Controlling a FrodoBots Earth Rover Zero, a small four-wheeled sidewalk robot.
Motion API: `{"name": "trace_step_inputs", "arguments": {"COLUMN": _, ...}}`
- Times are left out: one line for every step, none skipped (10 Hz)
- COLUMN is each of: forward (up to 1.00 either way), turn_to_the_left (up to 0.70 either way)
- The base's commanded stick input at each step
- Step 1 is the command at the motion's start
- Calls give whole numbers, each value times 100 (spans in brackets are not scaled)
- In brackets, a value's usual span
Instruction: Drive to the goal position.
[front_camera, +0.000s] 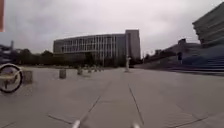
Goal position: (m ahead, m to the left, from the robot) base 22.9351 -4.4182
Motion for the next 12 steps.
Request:
{"name": "trace_step_inputs", "arguments": {"forward": 85, "turn_to_the_left": 0}}
{"name": "trace_step_inputs", "arguments": {"forward": 85, "turn_to_the_left": 0}}
{"name": "trace_step_inputs", "arguments": {"forward": 85, "turn_to_the_left": 0}}
{"name": "trace_step_inputs", "arguments": {"forward": 85, "turn_to_the_left": 0}}
{"name": "trace_step_inputs", "arguments": {"forward": 85, "turn_to_the_left": 0}}
{"name": "trace_step_inputs", "arguments": {"forward": 85, "turn_to_the_left": 0}}
{"name": "trace_step_inputs", "arguments": {"forward": 85, "turn_to_the_left": 0}}
{"name": "trace_step_inputs", "arguments": {"forward": 85, "turn_to_the_left": 0}}
{"name": "trace_step_inputs", "arguments": {"forward": 85, "turn_to_the_left": 0}}
{"name": "trace_step_inputs", "arguments": {"forward": 85, "turn_to_the_left": 0}}
{"name": "trace_step_inputs", "arguments": {"forward": 85, "turn_to_the_left": -3}}
{"name": "trace_step_inputs", "arguments": {"forward": 85, "turn_to_the_left": -7}}
